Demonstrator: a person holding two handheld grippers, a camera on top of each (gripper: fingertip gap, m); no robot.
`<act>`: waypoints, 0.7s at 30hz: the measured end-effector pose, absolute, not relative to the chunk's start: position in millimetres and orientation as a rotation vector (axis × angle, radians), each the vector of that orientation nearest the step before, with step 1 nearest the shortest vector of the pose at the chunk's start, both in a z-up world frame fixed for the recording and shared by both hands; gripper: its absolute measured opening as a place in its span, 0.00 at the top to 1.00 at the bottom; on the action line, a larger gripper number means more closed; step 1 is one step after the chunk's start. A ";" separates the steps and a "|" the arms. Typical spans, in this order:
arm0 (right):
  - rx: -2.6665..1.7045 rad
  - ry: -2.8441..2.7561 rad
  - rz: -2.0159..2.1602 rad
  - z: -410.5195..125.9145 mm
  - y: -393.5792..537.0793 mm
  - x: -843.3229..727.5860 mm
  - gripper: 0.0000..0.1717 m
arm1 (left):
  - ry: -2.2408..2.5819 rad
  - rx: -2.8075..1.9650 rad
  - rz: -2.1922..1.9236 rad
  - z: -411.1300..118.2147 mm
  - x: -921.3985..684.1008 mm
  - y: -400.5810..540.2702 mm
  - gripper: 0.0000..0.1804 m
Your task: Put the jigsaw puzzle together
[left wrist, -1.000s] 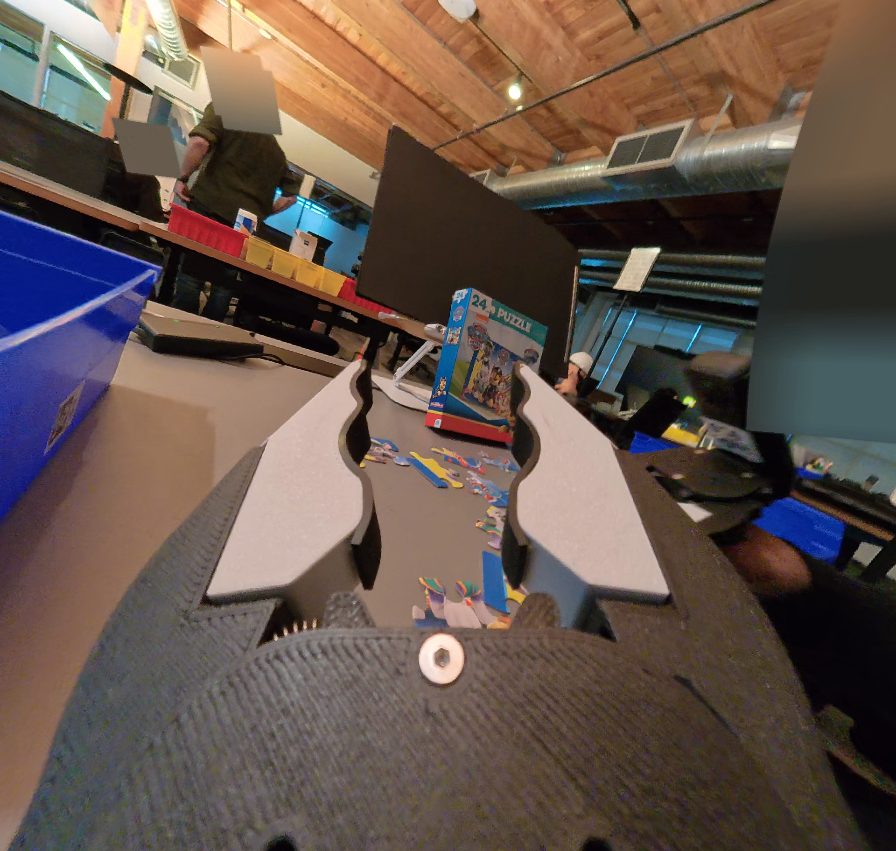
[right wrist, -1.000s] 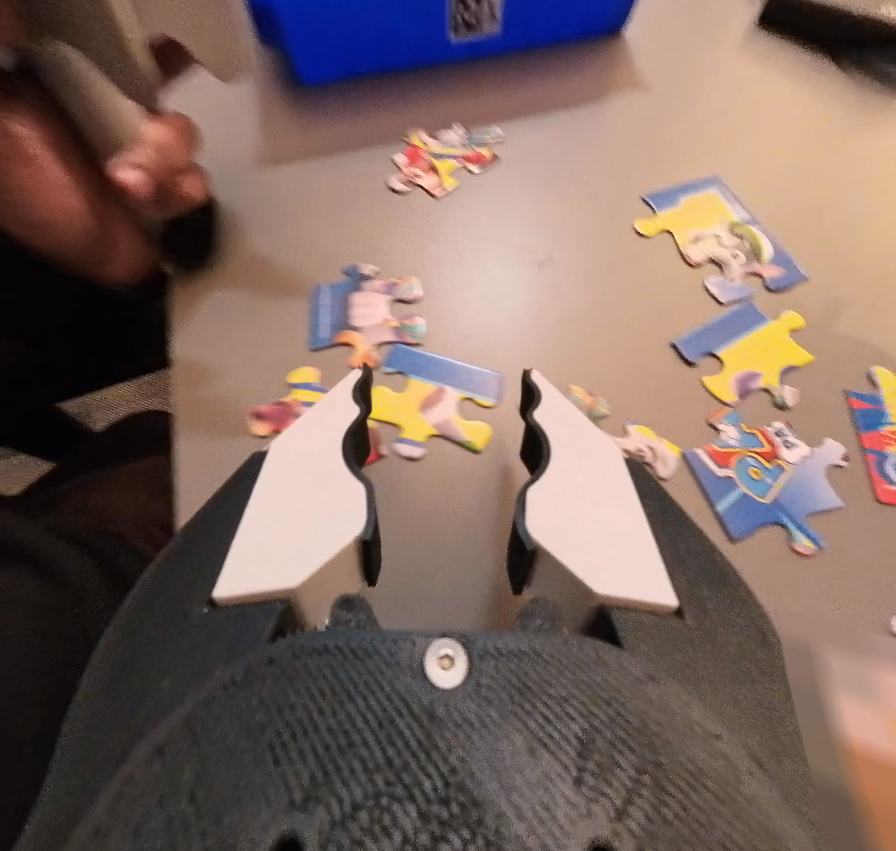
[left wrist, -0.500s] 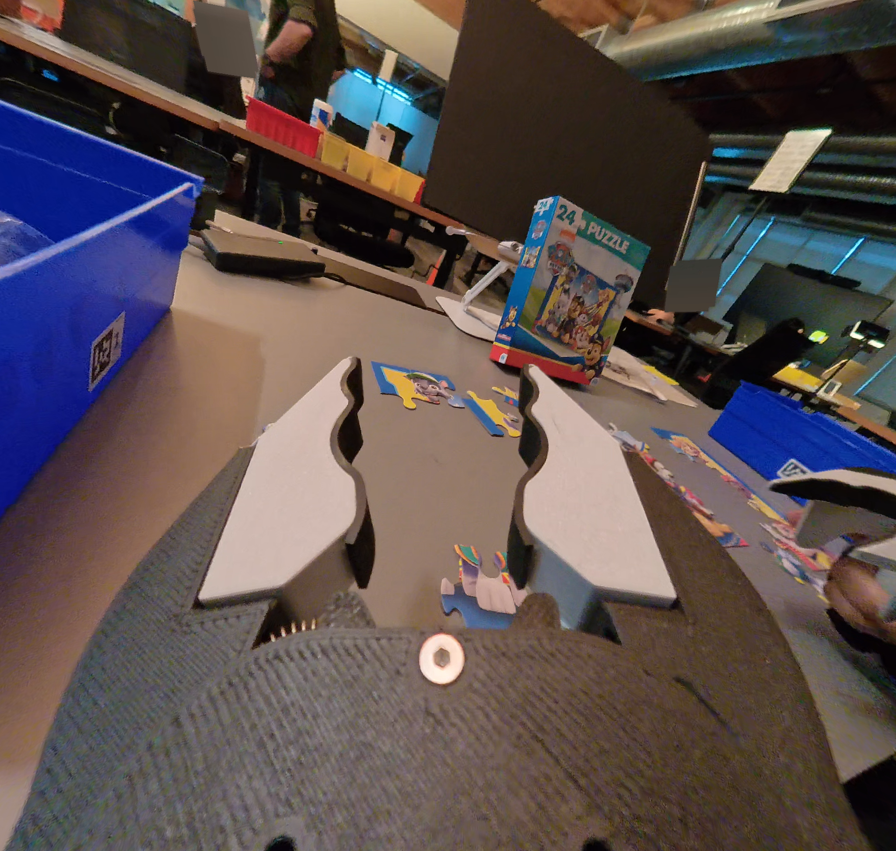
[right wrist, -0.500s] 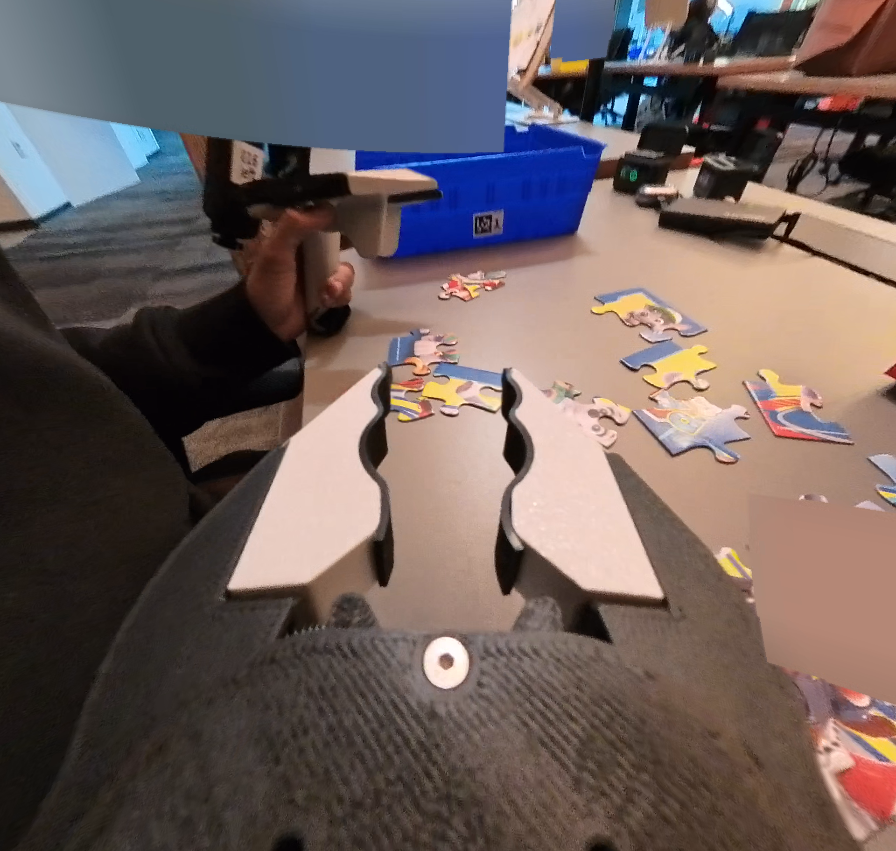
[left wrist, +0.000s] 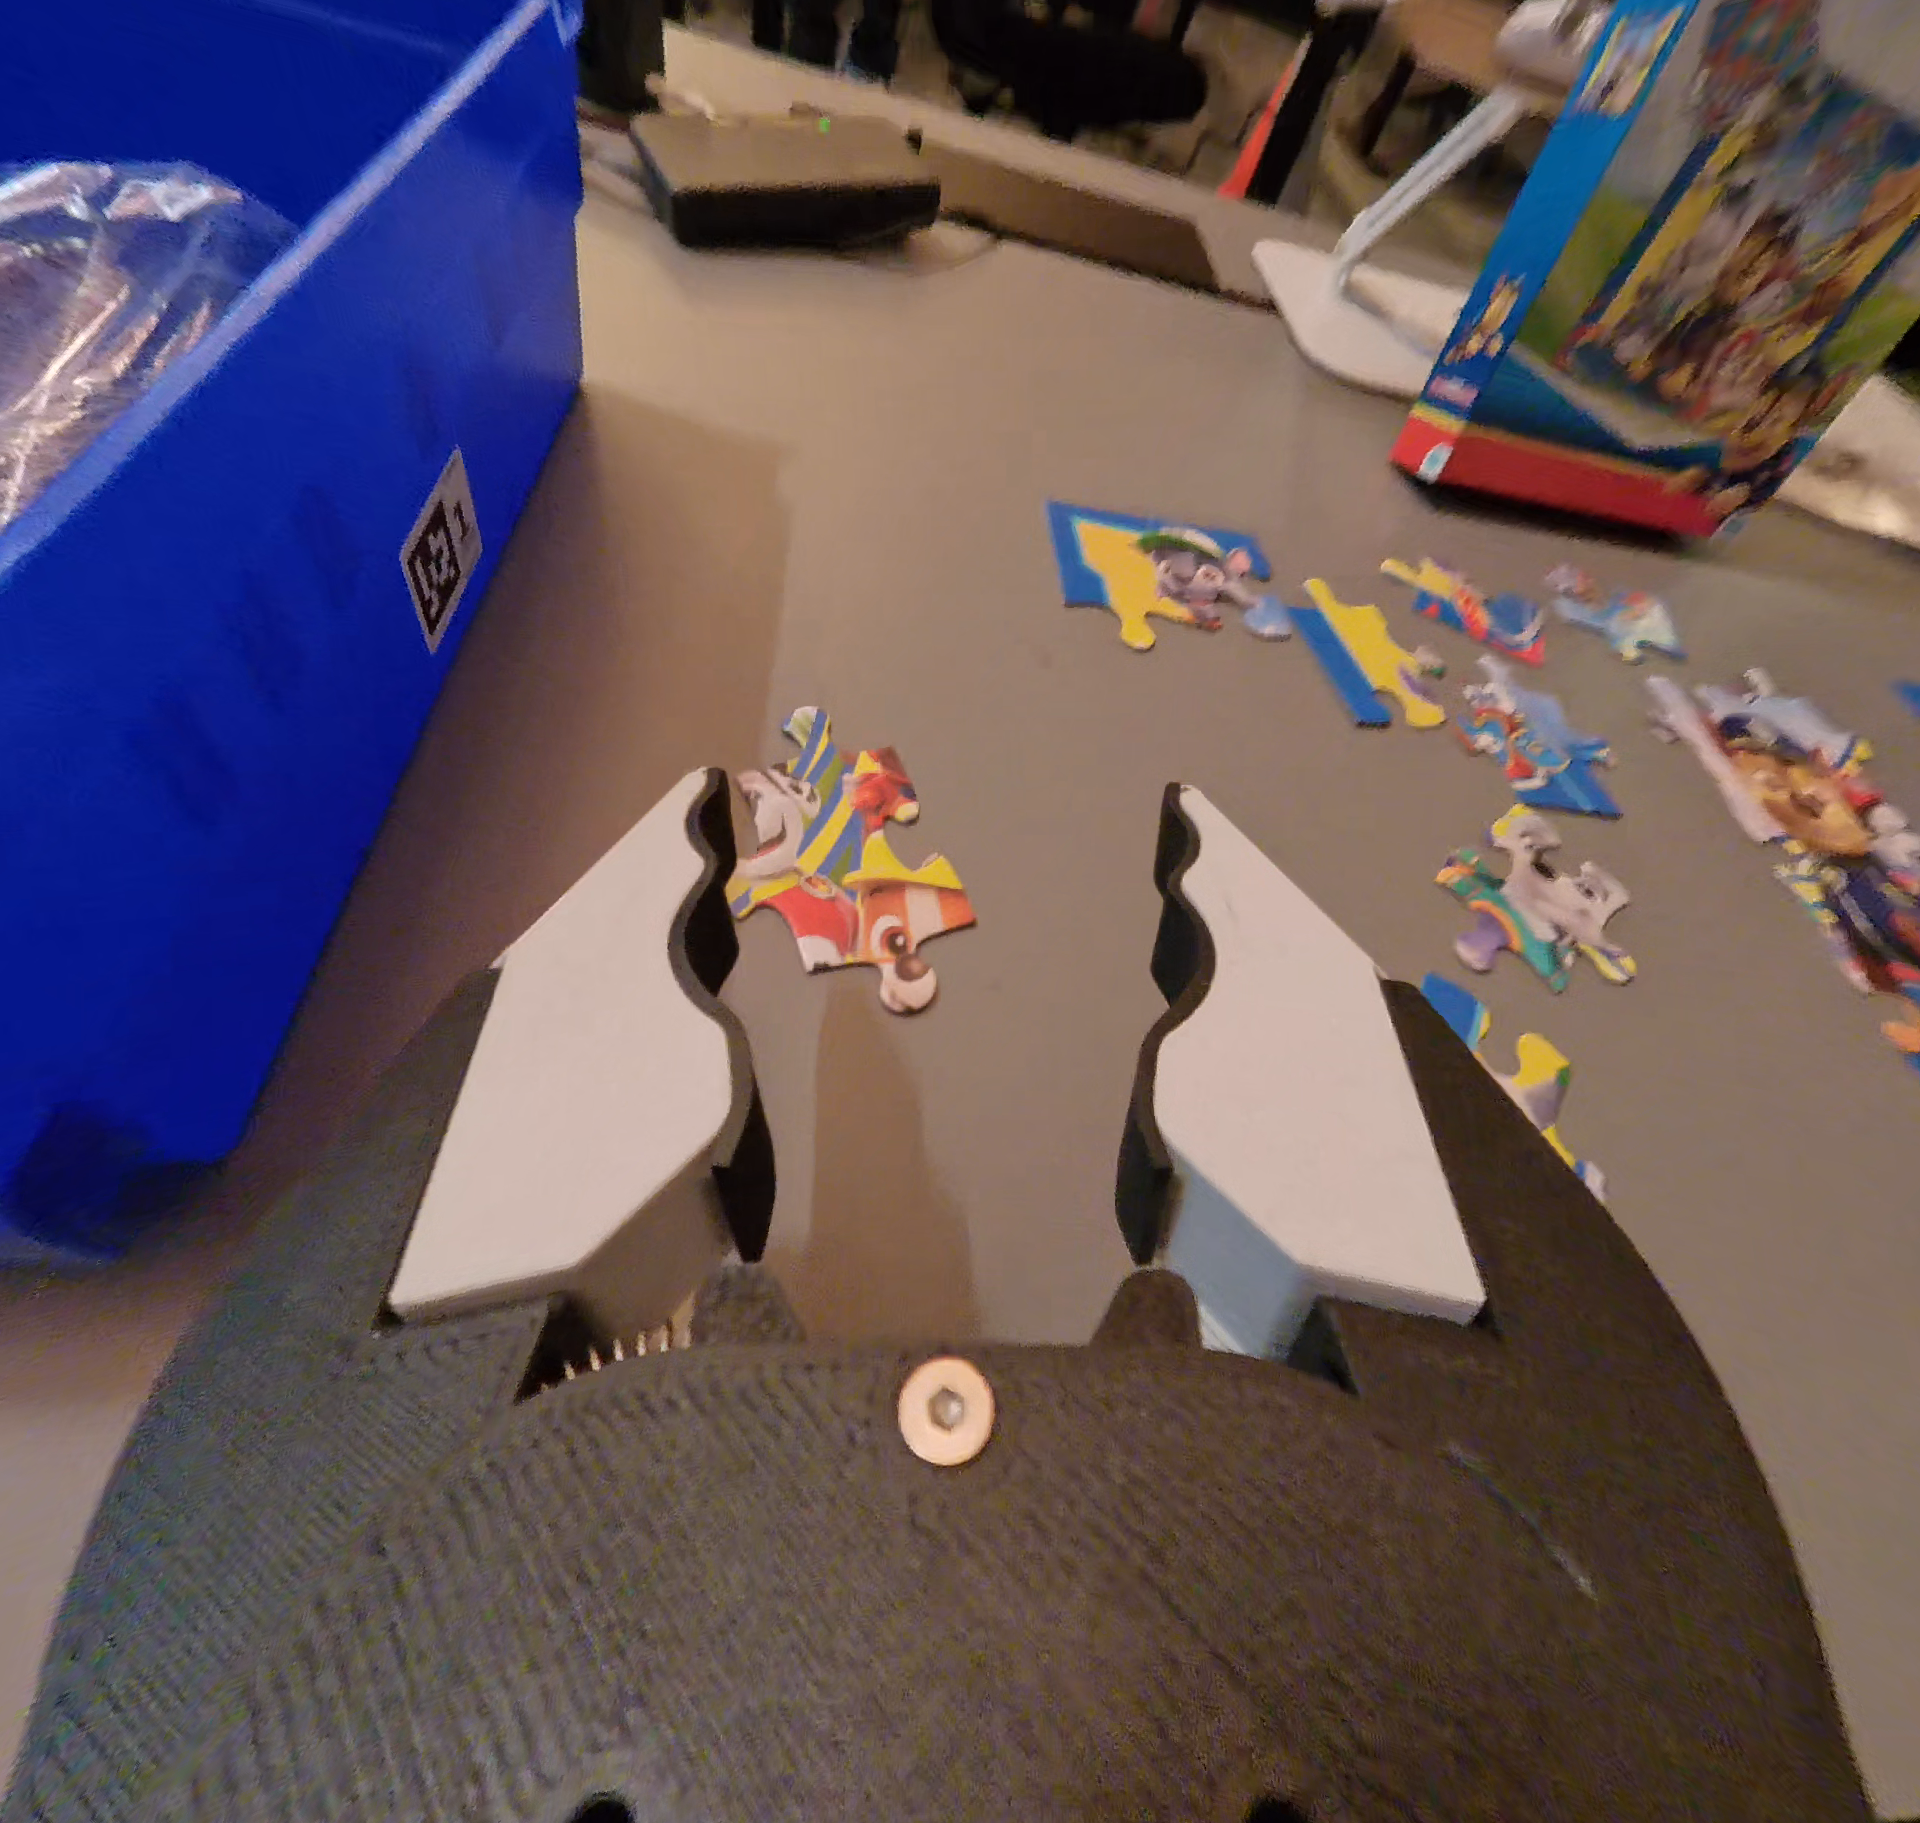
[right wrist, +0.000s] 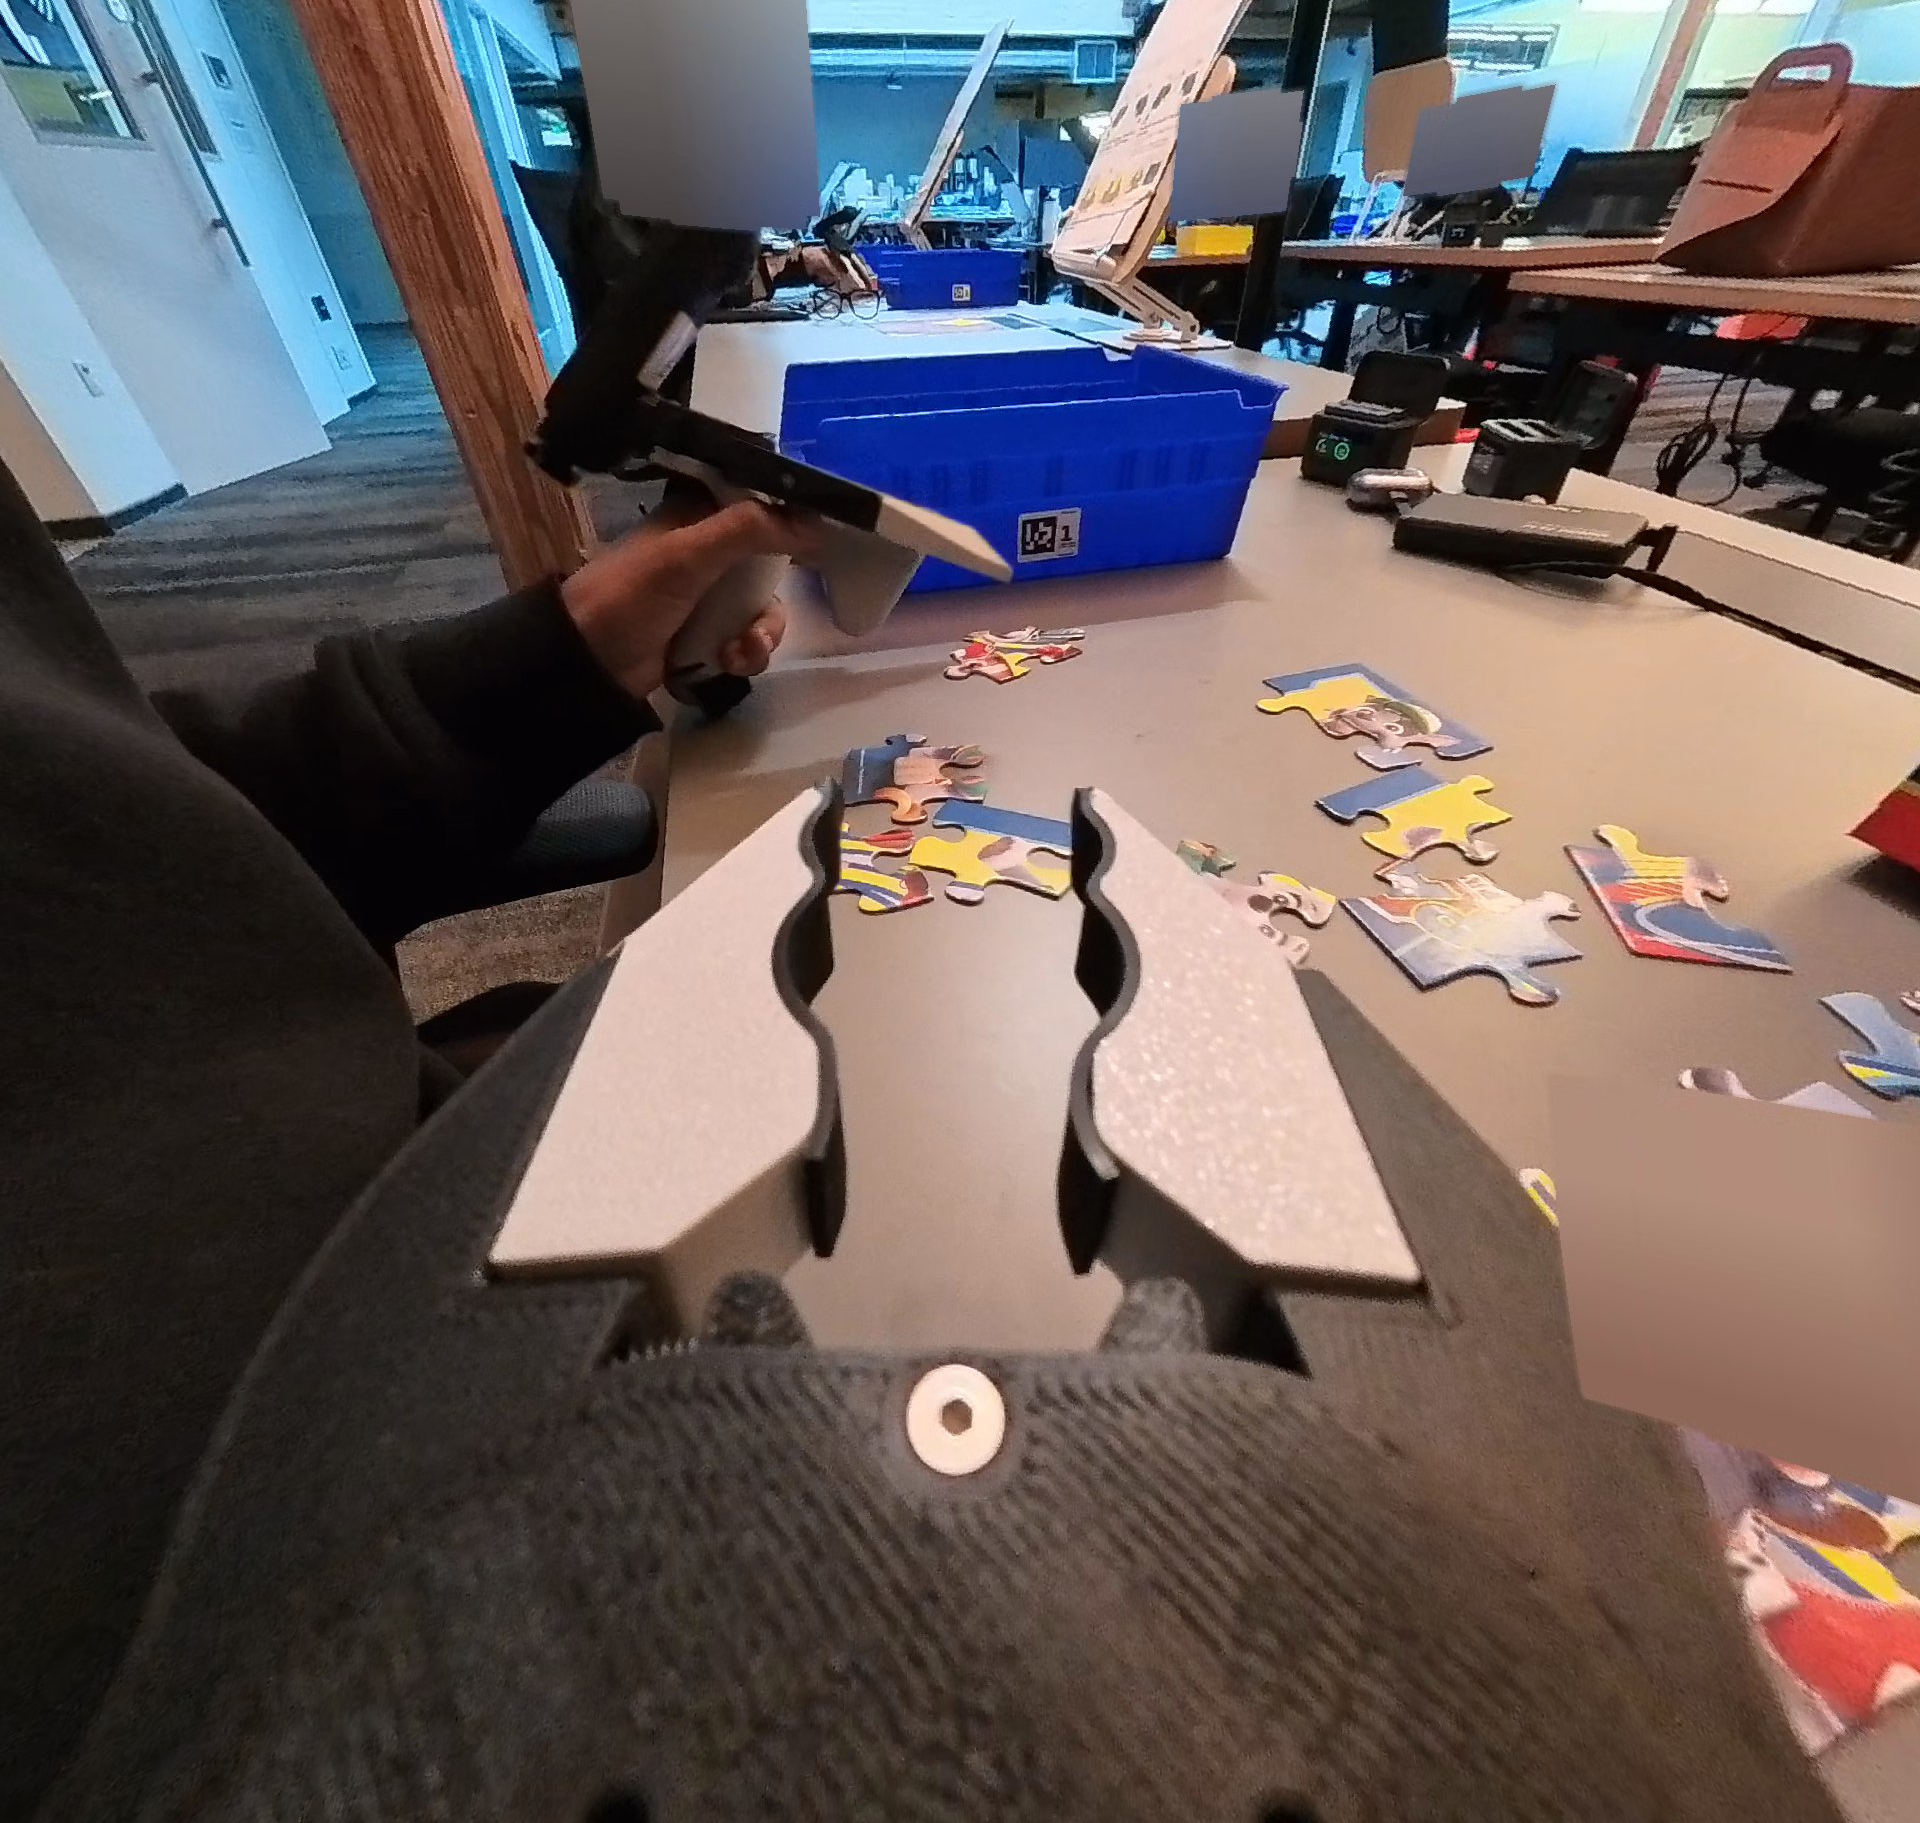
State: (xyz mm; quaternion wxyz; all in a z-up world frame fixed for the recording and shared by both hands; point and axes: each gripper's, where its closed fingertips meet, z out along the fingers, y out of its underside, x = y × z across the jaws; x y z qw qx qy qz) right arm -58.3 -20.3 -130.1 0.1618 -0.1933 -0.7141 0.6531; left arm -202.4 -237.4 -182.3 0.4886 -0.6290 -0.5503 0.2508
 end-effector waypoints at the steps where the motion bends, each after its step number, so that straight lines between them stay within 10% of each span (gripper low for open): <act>1: -0.554 -2.033 1.865 -130.2 -19.4 -58.4 0.75 | -1.360 -1.572 0.599 -188.3 -202.1 -237.9 0.56; 11: -0.549 -2.051 1.856 -134.4 -23.5 -60.4 0.77 | -1.462 -1.771 0.626 -217.2 -199.3 -248.4 0.65; 21: -0.546 -2.067 1.857 -135.1 -30.7 -61.1 0.78 | -1.463 -1.975 0.682 -236.2 -214.0 -253.9 0.53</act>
